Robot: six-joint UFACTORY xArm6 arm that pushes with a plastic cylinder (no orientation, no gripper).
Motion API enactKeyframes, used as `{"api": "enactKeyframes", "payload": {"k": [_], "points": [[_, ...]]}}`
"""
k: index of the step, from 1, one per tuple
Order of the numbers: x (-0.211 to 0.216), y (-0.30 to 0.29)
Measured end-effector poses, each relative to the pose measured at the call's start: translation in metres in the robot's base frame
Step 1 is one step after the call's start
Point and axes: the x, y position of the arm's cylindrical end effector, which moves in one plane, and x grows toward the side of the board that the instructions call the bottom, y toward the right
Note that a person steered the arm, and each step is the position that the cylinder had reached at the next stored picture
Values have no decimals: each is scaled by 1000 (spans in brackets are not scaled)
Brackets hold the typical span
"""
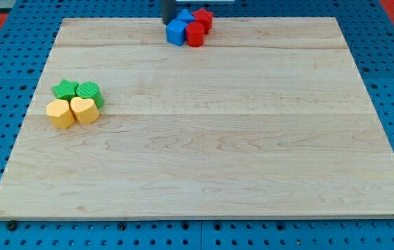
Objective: Move the blue triangle towards the right side
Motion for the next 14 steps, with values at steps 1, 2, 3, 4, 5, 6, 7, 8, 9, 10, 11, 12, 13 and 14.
{"api": "enactKeyframes", "payload": {"k": [1, 2, 3, 4, 5, 6, 7, 8, 9, 10, 11, 12, 13, 14], "points": [[57, 7], [82, 4], [59, -12], [30, -18], [12, 1], [1, -38], [-16, -48], [-16, -39], [-15, 17], [6, 37], [44, 37], [45, 37], [40, 75], [38, 101]]}}
